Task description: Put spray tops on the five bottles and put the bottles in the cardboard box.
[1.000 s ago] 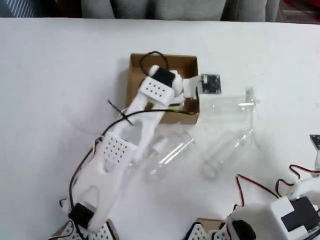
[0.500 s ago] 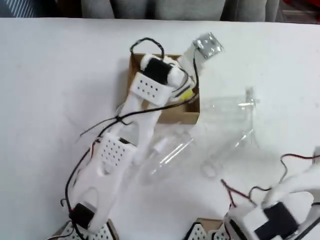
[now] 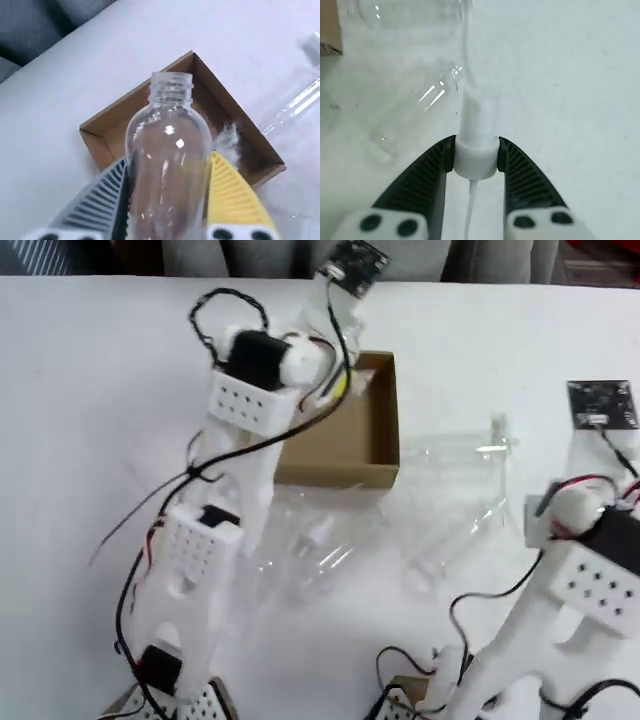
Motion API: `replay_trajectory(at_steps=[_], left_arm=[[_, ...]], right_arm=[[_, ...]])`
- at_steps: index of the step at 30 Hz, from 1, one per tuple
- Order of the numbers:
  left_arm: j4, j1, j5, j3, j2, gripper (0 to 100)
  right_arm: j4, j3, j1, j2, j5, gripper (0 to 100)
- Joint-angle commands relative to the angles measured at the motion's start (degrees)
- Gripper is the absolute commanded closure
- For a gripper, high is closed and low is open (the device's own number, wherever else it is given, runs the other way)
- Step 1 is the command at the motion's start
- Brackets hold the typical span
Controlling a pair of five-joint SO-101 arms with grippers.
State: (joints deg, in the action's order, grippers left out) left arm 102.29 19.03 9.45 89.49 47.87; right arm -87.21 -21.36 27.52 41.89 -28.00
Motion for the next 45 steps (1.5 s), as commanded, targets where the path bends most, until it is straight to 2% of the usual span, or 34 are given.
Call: replay_trajectory(at_steps=[1, 7, 11, 13, 16, 19, 23, 28, 33, 39, 45], left_arm=[[0.4, -0.9, -2.1, -17.8, -15.7, 95], [-3.3, -0.7, -3.9, -43.3, -35.6, 95], [-12.5, -0.7, -3.9, -62.7, -47.9, 95], [-19.2, -0.6, -4.0, -74.1, -55.1, 95], [-29.9, -0.5, -4.0, -91.3, -67.3, 95], [-38.2, 0.5, -4.1, -106.1, -78.9, 95], [-42.8, 1.8, -4.1, -121.1, -89.8, 95], [-43.3, 0.4, -4.1, -130.8, -93.7, 95], [-46.4, -5.4, -7.4, -137.3, -94.7, 95], [-52.9, -13.4, -13.0, -142.4, -96.4, 95], [-55.8, -15.4, -13.0, -145.2, -96.2, 95]], right_arm=[[3.9, -0.2, -2.9, 3.6, 4.3, 98.2], [7.6, -0.3, -9.3, 4.0, 6.6, 93.4], [9.5, -0.2, -12.5, 4.4, 6.6, 86.6], [11.2, 0.0, -13.3, 4.3, 6.7, 88.4], [13.4, 0.0, -13.6, 4.0, 10.0, 99.4], [13.8, -0.3, -13.4, 3.9, 11.4, 98.6], [13.5, -0.4, -13.1, 3.9, 11.4, 98.3], [10.9, -0.4, -7.7, 3.9, 11.3, 98.3], [10.0, -2.2, -2.9, 3.8, 1.9, 98.3], [15.1, -4.9, 4.4, 3.4, -1.2, 98.3], [18.4, 0.8, 10.9, -7.7, -1.6, 98.3]])
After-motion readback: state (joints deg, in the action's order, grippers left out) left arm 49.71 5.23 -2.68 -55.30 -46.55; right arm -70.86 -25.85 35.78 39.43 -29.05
